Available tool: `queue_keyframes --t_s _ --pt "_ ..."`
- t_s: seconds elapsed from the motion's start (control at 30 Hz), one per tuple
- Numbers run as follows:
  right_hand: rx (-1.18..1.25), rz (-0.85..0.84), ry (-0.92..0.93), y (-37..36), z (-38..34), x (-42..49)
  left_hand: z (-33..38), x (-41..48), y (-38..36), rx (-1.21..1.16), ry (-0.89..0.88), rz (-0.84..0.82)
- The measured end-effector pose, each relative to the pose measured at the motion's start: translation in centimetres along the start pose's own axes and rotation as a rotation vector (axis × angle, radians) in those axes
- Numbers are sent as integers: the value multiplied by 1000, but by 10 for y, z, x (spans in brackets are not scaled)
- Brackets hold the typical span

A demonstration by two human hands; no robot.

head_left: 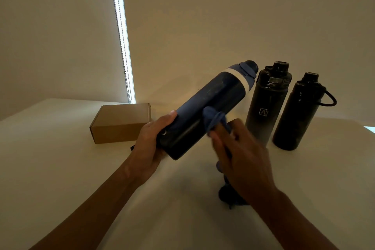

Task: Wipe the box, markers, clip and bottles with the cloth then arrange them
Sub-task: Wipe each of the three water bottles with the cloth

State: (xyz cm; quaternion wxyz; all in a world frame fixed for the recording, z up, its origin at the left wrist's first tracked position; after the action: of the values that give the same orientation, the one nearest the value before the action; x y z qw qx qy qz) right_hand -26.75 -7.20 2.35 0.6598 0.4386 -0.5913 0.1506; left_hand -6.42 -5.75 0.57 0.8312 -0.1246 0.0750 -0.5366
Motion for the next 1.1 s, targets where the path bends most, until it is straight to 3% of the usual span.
queue_keyframes --t_s 0.1,0.3,0.47,0.6,0.73,0.83,0.9,1.0,1.1 --pt "-98 56 -103 13 24 10 4 -5 -3 1 -4 -109" --pt "-57 74 -255 18 39 15 -8 -5 -3 -33 72 -203" --pt "5 25 -264 10 31 10 -13 -10 -8 -157 160 -262" --pt "72 -42 -149 -1 6 5 -14 -9 -8 -216 178 -177" --pt "146 -244 -6 -18 -28 -10 -17 -2 -4 -283 198 42" --pt "110 -269 85 -18 -46 -12 -11 4 0 -326 158 148" --pt "55 -188 156 -15 -49 -9 -6 6 -1 -330 139 157" --pt "48 -136 228 -12 -49 -9 -6 -2 -5 -321 131 28" --pt "89 -154 87 -4 -36 -2 -6 -7 -4 -261 110 56"
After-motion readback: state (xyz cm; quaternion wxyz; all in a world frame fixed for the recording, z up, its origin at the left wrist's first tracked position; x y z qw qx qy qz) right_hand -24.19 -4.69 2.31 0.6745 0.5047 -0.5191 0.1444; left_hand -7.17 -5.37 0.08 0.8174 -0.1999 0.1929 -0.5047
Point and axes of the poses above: each hand's wrist, its own x-axis towards the middle knuckle, its own y-axis out of the back of the hand, z = x × y, the point moved 5 cm from there along x, towards the middle knuckle, and after that the axes turned 13 degrees about z, right-handed, at the moved point
